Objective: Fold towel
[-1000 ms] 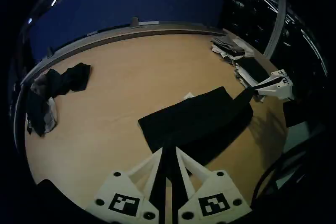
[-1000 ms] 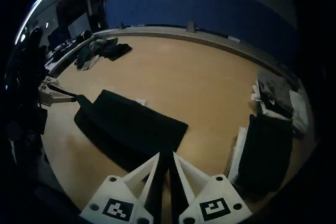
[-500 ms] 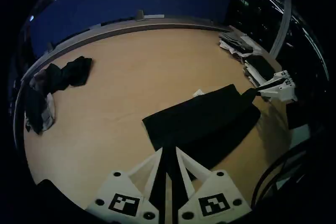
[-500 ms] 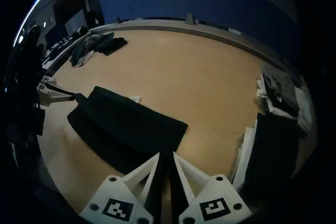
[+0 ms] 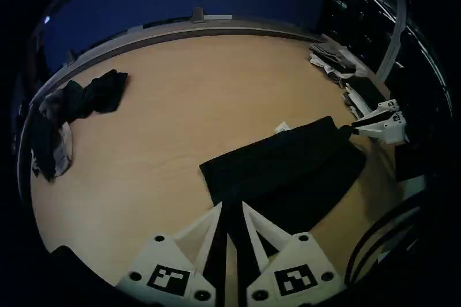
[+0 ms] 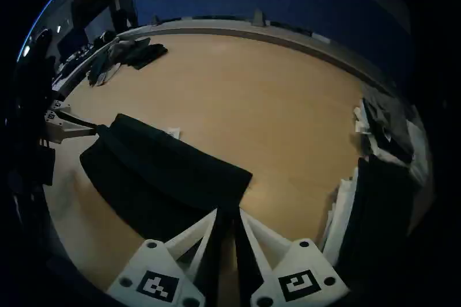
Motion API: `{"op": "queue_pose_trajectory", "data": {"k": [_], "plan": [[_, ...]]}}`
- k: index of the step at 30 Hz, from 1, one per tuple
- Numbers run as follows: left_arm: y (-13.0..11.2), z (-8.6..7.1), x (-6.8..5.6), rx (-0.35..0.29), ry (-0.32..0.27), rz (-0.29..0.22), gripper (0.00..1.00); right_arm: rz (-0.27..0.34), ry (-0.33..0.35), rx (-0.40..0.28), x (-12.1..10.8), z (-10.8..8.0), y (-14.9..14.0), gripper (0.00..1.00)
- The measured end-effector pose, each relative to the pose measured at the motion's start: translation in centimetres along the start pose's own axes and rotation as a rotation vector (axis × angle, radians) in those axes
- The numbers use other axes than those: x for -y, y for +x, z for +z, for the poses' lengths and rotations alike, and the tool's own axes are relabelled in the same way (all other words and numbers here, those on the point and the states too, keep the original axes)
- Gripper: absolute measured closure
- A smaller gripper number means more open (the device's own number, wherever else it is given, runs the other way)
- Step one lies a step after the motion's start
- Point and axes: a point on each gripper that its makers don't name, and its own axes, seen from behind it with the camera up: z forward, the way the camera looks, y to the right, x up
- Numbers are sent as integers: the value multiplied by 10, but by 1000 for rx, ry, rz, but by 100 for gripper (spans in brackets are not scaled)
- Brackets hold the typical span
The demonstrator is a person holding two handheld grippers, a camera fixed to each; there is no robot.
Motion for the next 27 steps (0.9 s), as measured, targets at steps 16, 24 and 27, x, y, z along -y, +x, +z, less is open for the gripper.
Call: {"op": "queue_pose_trajectory", "data": {"k": [16,24,27], "plan": [[7,4,17,-18,39,-32,68,-10,-56,-11,-14,11,4,58],[11,2,23,-25,59,-24,64,-9,-96,-40,-21,10,16,26],[11,-2,21,-32,54,-34,63,-3,-118,-52,-26,9,20,5]]}}
